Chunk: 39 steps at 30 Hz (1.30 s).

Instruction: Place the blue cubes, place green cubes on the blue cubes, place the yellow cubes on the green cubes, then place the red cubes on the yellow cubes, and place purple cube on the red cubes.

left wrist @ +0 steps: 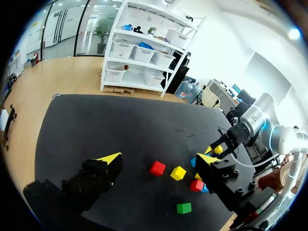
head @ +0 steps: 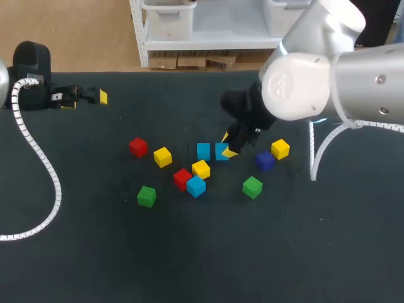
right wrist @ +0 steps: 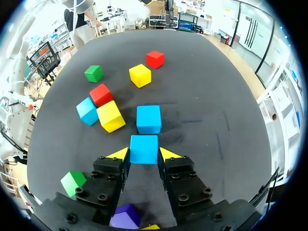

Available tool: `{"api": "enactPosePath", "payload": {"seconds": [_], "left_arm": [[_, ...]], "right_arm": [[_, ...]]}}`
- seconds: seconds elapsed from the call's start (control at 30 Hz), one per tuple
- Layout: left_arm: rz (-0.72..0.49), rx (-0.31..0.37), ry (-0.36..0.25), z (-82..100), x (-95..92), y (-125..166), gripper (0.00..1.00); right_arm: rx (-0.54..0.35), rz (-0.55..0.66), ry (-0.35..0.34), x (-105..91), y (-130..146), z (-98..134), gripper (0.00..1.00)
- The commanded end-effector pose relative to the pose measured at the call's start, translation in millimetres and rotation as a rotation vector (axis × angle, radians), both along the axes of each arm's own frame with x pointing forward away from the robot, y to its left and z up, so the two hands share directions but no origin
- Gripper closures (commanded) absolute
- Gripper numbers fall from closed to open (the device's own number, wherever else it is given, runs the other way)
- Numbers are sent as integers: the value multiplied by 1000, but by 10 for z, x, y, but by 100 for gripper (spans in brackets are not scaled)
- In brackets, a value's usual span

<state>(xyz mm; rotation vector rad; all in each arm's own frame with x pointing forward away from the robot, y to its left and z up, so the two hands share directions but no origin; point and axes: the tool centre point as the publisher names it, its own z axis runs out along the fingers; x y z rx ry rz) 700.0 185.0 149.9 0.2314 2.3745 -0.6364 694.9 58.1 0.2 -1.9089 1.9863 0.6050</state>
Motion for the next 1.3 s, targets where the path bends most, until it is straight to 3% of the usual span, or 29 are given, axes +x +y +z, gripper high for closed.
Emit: {"api": "enactPosePath", "payload": {"seconds": [0.03,1.1,1.23,1.3], "left_arm": [[0,0,0,0,0,0,0],[0,0,0,0,0,0,0],[0,0,0,0,0,0,0],[0,0,0,0,0,0,0]], "right_arm": [[0,4,4,31,14,-13,100],[6,12,22,81,23,-67,100],[7,18,25,78,35,-76,89],[7,19,27,77,39,-79,76]]}}
